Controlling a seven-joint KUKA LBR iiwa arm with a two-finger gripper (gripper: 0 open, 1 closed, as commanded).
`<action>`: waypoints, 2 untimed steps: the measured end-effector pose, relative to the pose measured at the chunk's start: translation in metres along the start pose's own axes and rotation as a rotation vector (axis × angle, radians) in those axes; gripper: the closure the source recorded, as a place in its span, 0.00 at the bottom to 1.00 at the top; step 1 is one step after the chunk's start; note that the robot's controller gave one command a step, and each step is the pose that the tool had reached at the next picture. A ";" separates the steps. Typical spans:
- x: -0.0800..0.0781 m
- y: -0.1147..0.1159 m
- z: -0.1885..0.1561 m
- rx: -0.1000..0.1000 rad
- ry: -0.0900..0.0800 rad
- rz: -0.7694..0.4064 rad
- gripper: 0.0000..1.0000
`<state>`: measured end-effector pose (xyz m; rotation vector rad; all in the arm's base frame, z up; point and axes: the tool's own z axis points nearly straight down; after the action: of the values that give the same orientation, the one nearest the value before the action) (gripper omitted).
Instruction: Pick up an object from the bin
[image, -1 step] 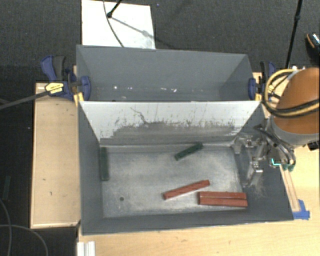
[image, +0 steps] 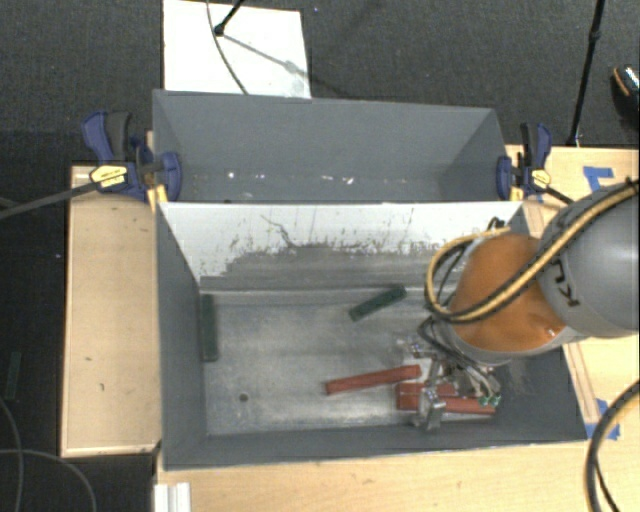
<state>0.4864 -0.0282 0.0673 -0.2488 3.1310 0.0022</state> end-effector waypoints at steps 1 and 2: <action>-0.002 0.004 -0.033 0.001 -0.005 0.140 0.00; 0.007 -0.002 -0.033 0.001 0.001 0.161 0.00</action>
Offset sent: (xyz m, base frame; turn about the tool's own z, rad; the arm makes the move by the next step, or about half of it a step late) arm 0.0003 0.0039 0.0327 0.1405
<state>0.4798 -0.0316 0.1001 0.0032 3.1418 0.0009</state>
